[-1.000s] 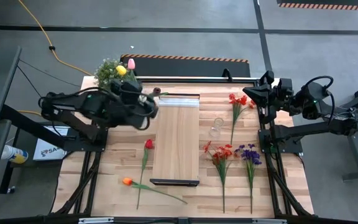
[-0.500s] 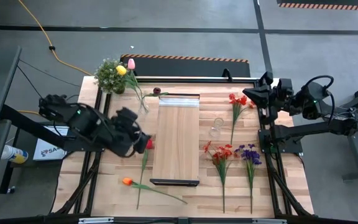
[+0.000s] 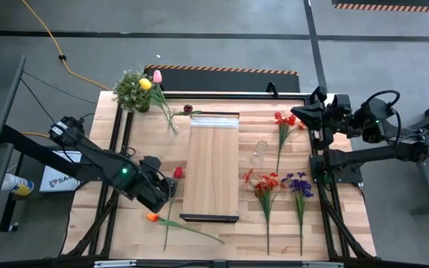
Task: Pick and place flowers into a vace then onto a shelf
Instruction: Put the red flower into the left vase
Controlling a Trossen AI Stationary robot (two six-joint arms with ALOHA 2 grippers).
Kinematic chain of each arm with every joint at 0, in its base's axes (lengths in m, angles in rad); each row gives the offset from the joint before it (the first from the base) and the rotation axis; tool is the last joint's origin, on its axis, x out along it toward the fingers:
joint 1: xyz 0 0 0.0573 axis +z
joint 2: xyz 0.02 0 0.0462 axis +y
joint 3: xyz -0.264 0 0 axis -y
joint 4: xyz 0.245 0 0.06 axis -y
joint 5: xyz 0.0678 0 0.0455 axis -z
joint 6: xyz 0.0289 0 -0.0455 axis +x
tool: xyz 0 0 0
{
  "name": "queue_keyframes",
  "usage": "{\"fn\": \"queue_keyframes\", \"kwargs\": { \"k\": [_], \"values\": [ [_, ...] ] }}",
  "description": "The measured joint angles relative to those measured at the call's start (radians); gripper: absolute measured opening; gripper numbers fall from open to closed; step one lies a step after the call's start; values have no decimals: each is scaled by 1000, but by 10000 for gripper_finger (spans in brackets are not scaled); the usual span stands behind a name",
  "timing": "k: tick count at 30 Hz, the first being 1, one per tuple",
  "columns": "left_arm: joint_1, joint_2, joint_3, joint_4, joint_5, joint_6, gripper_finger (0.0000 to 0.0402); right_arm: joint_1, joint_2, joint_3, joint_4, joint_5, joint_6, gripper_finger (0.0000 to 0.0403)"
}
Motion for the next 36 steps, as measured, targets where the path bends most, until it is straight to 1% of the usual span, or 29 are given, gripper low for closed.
{"fn": "queue_keyframes", "kwargs": {
  "k": [4,7,12,15,18,30,36],
  "values": [
    [0,0,-126,169,33,0,337,0,0,0,1,0,0,0],
    [0,0,-205,246,79,-38,337,0,0,0,3,0,0,0],
    [-1,0,-301,365,254,-128,337,0,0,0,3,0,1,0],
    [-3,0,-327,436,333,-188,337,0,0,0,3,0,1,0],
    [-22,0,-328,475,340,-236,337,0,0,0,1,0,1,0],
    [-140,0,-328,617,338,-506,337,0,0,0,-1,0,-2,0],
    [-167,0,-328,636,337,-563,337,0,0,0,-1,0,-2,0]
  ]
}}
